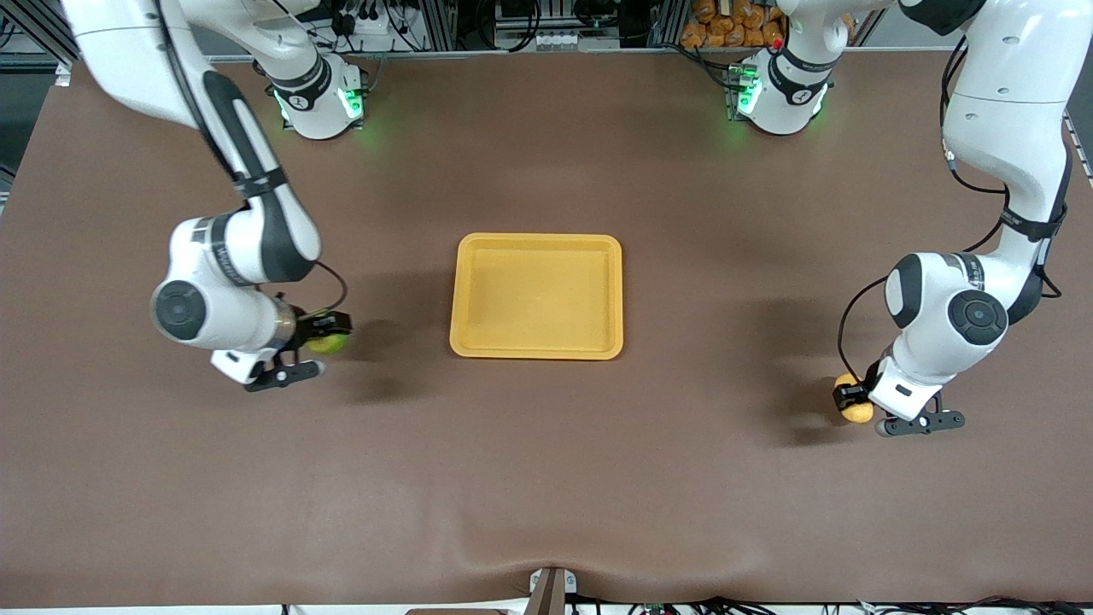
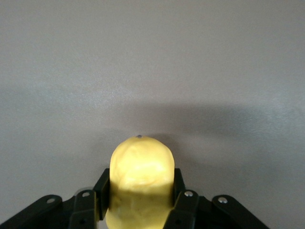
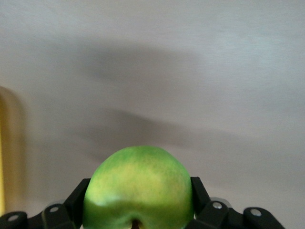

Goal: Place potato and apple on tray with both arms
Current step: 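Carry the apple with the right gripper while the left gripper carries the potato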

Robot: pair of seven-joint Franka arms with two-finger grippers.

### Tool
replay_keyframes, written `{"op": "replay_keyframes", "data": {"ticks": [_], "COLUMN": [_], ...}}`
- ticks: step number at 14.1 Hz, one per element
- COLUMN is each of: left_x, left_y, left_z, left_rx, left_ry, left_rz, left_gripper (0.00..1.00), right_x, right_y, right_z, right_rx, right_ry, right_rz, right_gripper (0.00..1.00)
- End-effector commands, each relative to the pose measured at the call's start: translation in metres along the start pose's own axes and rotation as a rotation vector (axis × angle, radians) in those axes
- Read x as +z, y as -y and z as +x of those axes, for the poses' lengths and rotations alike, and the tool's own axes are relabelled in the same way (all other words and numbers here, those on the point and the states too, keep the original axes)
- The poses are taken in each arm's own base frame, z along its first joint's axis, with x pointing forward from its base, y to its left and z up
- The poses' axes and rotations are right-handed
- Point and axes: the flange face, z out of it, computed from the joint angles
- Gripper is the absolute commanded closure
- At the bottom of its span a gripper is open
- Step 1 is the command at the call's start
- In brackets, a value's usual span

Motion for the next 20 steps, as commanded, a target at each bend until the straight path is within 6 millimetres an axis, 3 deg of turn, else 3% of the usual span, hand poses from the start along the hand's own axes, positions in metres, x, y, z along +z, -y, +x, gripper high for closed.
{"op": "replay_keyframes", "data": {"ticks": [1,6,10,15,17,18,20], "left_x": [-0.031,-0.060,-0.084,-0.106,-0.114,-0.115,-0.114], "left_y": [-0.009,-0.025,-0.055,-0.137,-0.183,-0.211,-0.255], "left_z": [-0.001,-0.006,-0.013,-0.032,-0.042,-0.054,-0.067], "left_rx": [0.011,0.032,0.043,0.148,0.157,0.167,0.181], "left_ry": [0.028,0.094,0.148,0.194,0.180,0.181,0.174], "left_rz": [0.027,0.039,0.042,0.001,-0.007,-0.008,-0.010], "left_gripper": [0.91,0.96,0.95,1.00,1.00,1.00,1.00], "right_x": [-0.009,0.008,0.028,0.065,0.080,0.086,0.092], "right_y": [0.055,0.139,0.185,0.240,0.250,0.249,0.251], "right_z": [-0.005,-0.015,-0.022,-0.032,-0.034,-0.033,-0.035], "right_rx": [0.078,0.235,0.313,0.331,0.346,0.349,0.344], "right_ry": [-0.015,-0.010,-0.027,-0.076,-0.082,-0.076,-0.068], "right_rz": [-0.005,0.004,-0.007,-0.005,-0.008,-0.013,-0.020], "right_gripper": [0.71,0.71,0.70,0.64,0.62,0.53,0.19]}}
